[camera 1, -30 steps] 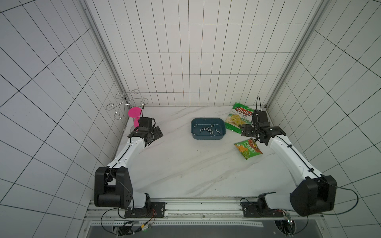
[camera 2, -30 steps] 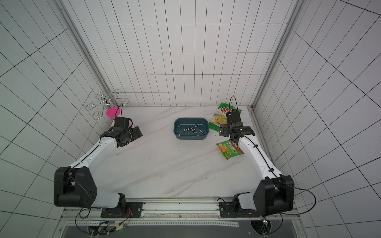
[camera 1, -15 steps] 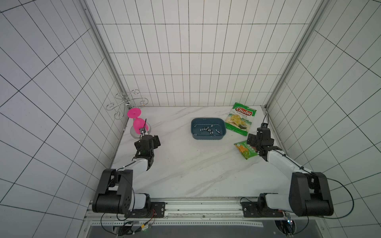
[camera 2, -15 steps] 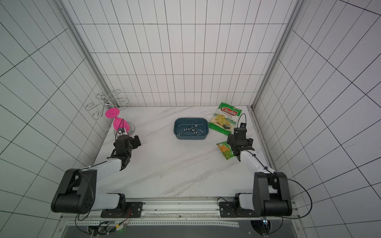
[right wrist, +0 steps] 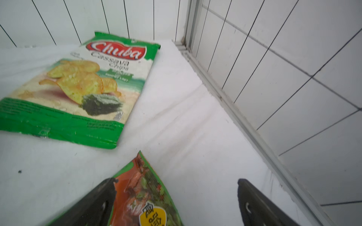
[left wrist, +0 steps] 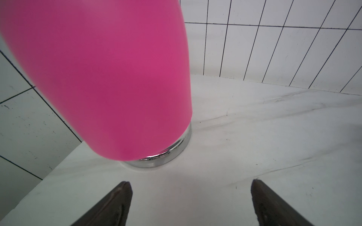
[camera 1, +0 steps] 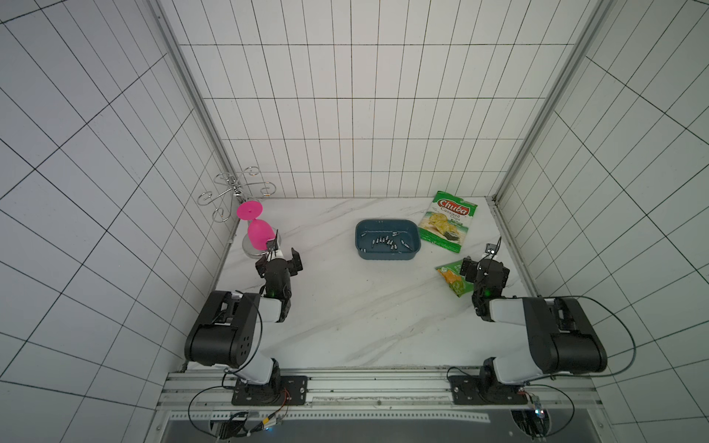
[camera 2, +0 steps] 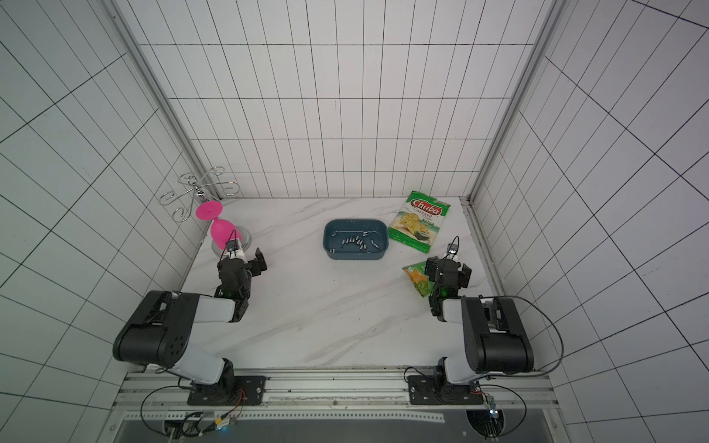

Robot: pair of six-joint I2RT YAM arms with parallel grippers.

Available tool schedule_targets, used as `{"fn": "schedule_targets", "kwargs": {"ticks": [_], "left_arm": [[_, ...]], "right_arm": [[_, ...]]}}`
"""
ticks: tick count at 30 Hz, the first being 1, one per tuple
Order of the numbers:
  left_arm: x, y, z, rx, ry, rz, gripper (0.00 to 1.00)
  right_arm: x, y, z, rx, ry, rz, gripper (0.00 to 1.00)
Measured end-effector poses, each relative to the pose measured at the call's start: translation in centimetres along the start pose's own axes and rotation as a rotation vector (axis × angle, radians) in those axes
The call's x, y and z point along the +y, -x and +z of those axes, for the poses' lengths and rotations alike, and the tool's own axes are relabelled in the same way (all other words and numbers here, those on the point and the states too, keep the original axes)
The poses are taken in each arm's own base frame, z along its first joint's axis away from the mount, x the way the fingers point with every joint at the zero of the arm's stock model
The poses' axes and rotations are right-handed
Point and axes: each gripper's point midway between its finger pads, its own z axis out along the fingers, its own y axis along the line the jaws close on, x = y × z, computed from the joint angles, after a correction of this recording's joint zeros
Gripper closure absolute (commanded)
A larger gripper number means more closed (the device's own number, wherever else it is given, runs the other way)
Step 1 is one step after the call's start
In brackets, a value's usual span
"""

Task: Put the bit on the desktop into the storage box
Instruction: Reset both arms

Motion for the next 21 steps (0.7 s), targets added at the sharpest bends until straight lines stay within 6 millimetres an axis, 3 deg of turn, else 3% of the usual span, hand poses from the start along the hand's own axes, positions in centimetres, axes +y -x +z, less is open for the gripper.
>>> {"fn": "schedule_targets", "kwargs": {"ticks": [2,9,21], "left_arm": [[0.2,0.6,0.4,-0.004,0.002,-0.01,0.02],[0.6,1.1,1.0,0.001,-0.009,-0.027,0.02],[0.4,0.8,1.0,0.014,-0.019,-0.026,0.02]], "right_arm": [[0.1,-0.7,0.0,0.02,0.006,-0.011,0.01],[0.2,2.2,0.8,-0.046,0.018,0.021,0.01],[0.0,1.9,1.1,-0.025,0.028,0.029,0.01]]}}
